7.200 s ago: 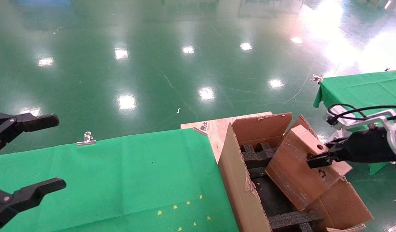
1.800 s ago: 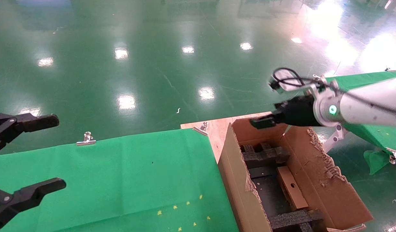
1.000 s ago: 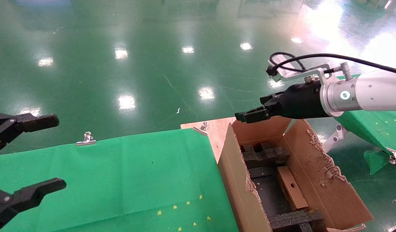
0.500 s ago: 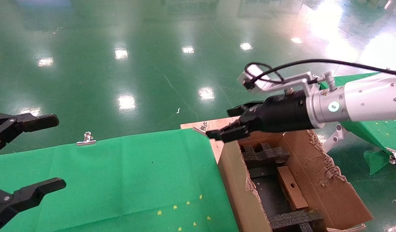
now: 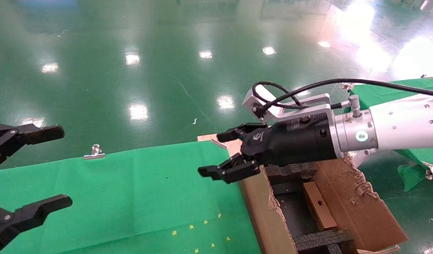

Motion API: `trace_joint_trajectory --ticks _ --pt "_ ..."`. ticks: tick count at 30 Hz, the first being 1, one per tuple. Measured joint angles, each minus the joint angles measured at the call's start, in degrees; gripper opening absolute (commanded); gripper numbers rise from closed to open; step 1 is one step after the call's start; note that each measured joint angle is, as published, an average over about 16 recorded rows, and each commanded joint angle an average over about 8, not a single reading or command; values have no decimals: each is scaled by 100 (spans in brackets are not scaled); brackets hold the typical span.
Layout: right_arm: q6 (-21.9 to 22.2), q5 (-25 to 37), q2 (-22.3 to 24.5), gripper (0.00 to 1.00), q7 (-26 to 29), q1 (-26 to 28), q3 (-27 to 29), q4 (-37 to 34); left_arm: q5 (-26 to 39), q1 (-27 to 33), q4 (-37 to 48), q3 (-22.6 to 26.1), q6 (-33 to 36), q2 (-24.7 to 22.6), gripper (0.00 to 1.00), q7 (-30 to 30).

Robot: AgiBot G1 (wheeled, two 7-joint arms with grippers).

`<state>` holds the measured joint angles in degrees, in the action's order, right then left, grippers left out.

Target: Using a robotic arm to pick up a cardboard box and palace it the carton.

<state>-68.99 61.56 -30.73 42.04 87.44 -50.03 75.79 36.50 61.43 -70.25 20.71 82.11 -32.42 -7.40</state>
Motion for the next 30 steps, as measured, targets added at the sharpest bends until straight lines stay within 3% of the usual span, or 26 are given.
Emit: trace_joint_trajectory --ticks 23,30 --pt "-1307 -1541 -336 100 -2448 -2024 2660 -173 0 0 0 0 0 0 100 0" --pt "-1501 -1770 -385 100 -2811 -2324 3055 -199 0 0 0 0 0 0 100 0"
